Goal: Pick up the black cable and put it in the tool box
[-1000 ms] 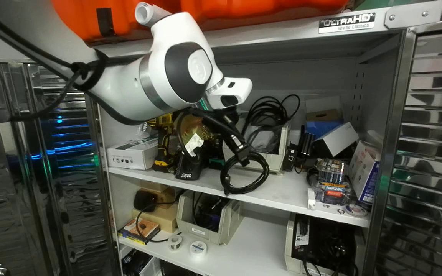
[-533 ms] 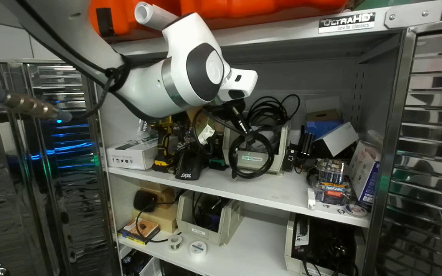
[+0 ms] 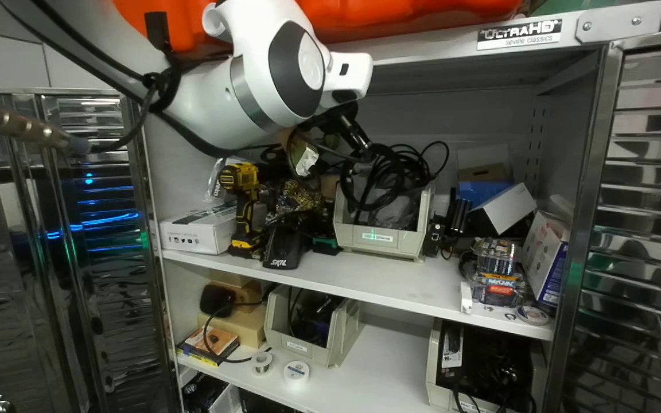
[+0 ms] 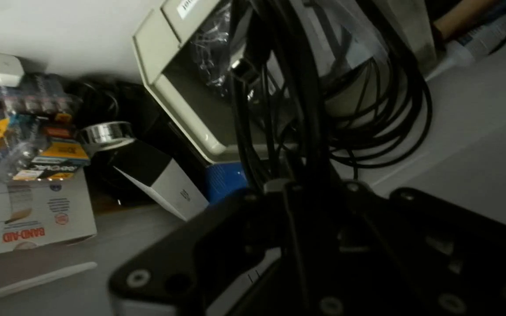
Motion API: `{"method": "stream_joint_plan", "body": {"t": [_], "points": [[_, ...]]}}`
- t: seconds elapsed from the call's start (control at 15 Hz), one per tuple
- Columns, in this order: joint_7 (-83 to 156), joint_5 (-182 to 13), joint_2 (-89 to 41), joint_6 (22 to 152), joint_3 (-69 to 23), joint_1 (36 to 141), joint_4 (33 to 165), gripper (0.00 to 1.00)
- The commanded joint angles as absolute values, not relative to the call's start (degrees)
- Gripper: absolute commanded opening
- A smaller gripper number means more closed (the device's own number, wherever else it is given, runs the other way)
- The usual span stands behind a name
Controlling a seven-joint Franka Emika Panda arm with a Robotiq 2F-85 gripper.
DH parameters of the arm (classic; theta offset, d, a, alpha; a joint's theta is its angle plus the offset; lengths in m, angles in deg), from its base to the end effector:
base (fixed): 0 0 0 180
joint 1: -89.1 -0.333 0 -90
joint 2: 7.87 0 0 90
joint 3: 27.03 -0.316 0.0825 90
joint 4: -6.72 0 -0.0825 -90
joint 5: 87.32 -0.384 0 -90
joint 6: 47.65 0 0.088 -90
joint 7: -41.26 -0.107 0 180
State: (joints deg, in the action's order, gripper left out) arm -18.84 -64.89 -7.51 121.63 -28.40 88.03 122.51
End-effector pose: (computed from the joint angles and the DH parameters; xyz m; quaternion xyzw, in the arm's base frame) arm 0.5973 0.0509 0.5625 -0.8404 0.2868 -0.4413 0.1290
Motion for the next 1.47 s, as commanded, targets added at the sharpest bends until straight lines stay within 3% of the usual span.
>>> {"method": "stream_joint_plan", "body": {"t": [0.0, 0.6, 1.2, 1.27, 1.33, 1.4], "points": [[-21.84, -61.81, -11.18, 127.04, -27.99, 88.49, 117.53, 0.10], [-26.27, -57.18, -29.33, 129.89, -24.23, 86.26, 100.73, 0.09], [-22.74, -60.76, -39.51, 125.03, -30.71, 86.63, 87.41, 0.07], [-21.92, -60.49, -39.31, 123.47, -31.31, 86.89, 87.55, 0.33], [-21.28, -60.30, -39.07, 122.29, -31.64, 86.96, 87.73, 0.33], [-20.84, -59.90, -38.53, 121.39, -31.57, 86.76, 88.17, 0.40]]}}
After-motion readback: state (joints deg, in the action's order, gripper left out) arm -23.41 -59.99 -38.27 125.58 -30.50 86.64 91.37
